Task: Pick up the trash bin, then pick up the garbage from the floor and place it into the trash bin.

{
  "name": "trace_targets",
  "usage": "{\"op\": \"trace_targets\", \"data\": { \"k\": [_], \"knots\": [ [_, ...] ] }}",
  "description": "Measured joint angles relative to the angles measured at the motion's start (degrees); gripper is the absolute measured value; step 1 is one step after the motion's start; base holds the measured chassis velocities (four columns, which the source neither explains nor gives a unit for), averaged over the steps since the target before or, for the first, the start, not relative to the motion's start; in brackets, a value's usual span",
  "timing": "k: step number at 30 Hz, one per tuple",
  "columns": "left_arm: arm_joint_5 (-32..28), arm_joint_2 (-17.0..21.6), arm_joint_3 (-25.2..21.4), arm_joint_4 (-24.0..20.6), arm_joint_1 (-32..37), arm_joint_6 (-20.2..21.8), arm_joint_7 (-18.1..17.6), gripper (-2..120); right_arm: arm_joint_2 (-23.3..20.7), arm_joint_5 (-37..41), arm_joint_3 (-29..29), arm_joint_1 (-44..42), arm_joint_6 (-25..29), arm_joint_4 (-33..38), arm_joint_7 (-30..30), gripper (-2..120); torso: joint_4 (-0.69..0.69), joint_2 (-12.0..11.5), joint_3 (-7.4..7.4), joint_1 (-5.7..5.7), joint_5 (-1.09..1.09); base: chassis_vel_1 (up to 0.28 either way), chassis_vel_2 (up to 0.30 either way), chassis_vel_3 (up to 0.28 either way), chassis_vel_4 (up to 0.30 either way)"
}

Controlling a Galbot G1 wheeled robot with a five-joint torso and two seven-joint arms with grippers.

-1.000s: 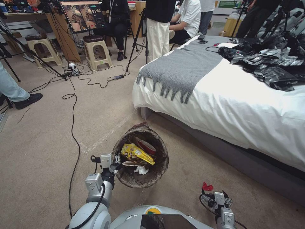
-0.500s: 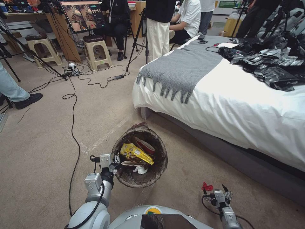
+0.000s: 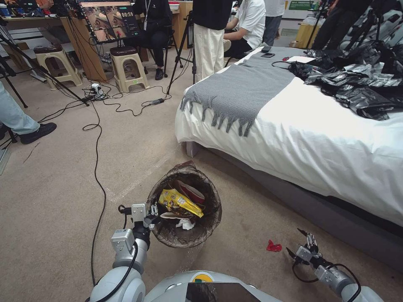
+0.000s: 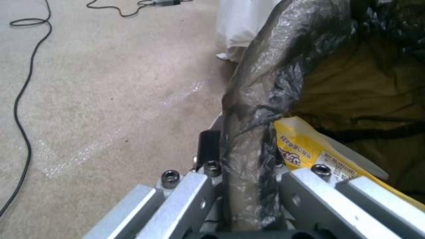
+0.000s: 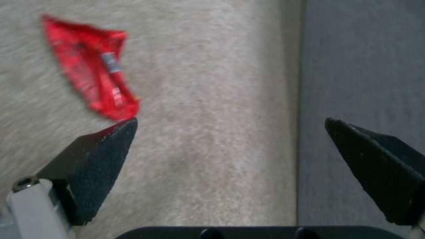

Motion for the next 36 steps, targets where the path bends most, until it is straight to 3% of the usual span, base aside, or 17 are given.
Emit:
{"op": "trace_targets", "data": {
  "k": [6, 18, 36],
  "knots": [
    [0.19, -0.02, 0.08, -0.12, 0.07, 0.00, -0.01, 0, 1.46, -1.10, -0.16, 0.35, 4.26, -0.39, -0.84, 100, 0.00, 0.00, 0.00, 0.00, 0.01, 0.000, 0.000, 0.000, 0.000],
    [0.17, 0.05, 0.01, -0.24, 0.23, -0.07, -0.02, 0, 2.85, 0.36, -2.24, -1.33, 4.76, 3.16, -1.26, 100, -0.01, 0.00, 0.00, 0.00, -0.01, 0.000, 0.000, 0.000, 0.000],
    [0.45, -0.17, 0.01, -0.24, 0.27, -0.10, -0.04, 0, 3.10, 0.61, -2.88, 1.57, 6.43, -3.14, -1.63, 100, -0.01, 0.01, 0.00, 0.00, -0.01, 0.000, 0.000, 0.000, 0.000]
  ]
}}
